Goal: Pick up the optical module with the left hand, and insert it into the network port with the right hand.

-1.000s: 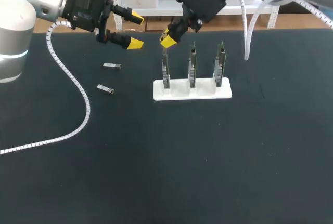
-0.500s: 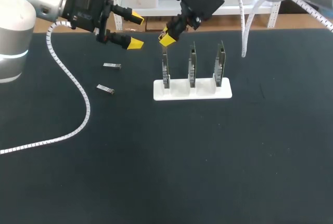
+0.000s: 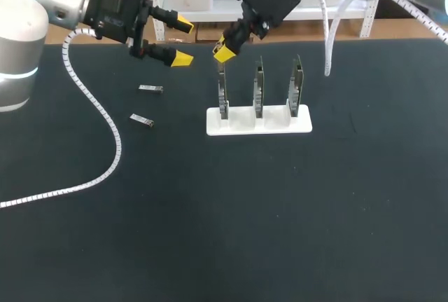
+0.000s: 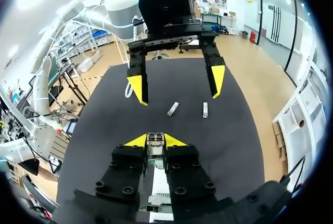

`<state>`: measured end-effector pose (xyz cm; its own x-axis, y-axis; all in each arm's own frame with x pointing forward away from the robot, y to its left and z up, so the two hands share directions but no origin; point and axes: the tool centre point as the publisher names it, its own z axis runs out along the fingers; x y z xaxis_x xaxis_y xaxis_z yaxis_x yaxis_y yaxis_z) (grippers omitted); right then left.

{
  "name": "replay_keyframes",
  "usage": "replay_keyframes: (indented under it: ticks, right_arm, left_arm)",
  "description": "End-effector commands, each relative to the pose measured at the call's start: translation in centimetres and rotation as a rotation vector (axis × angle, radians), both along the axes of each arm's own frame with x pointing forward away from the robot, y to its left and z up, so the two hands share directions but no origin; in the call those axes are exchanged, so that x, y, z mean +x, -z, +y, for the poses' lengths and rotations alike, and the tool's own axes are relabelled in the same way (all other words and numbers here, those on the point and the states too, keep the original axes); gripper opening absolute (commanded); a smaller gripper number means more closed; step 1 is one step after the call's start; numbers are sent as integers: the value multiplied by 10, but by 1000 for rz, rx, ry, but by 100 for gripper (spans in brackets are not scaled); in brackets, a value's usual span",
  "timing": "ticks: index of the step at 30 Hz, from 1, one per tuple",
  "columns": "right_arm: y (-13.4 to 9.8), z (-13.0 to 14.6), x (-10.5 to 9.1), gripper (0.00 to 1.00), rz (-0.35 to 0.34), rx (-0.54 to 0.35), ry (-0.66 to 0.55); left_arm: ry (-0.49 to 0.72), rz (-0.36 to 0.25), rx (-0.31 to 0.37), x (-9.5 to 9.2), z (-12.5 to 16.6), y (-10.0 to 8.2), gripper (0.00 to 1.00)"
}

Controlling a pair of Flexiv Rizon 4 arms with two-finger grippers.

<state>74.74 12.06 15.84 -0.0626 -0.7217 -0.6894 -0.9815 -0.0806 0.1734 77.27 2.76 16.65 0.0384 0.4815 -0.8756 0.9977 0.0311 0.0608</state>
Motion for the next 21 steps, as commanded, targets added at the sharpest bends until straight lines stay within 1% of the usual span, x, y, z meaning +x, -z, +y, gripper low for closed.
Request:
replay_keyframes:
  ticks: [1, 8, 21]
  right_arm:
    - [0, -1, -1, 0, -5, 2, 4]
    - [-2, -2, -1, 0, -7, 1, 4]
    - [0, -5, -13, 0, -5, 21, 35]
  left_arm:
    - [1, 1, 4, 1, 0, 0, 100]
    - [1, 1, 4, 1, 0, 0, 100]
    - [1, 1, 4, 1, 0, 0, 100]
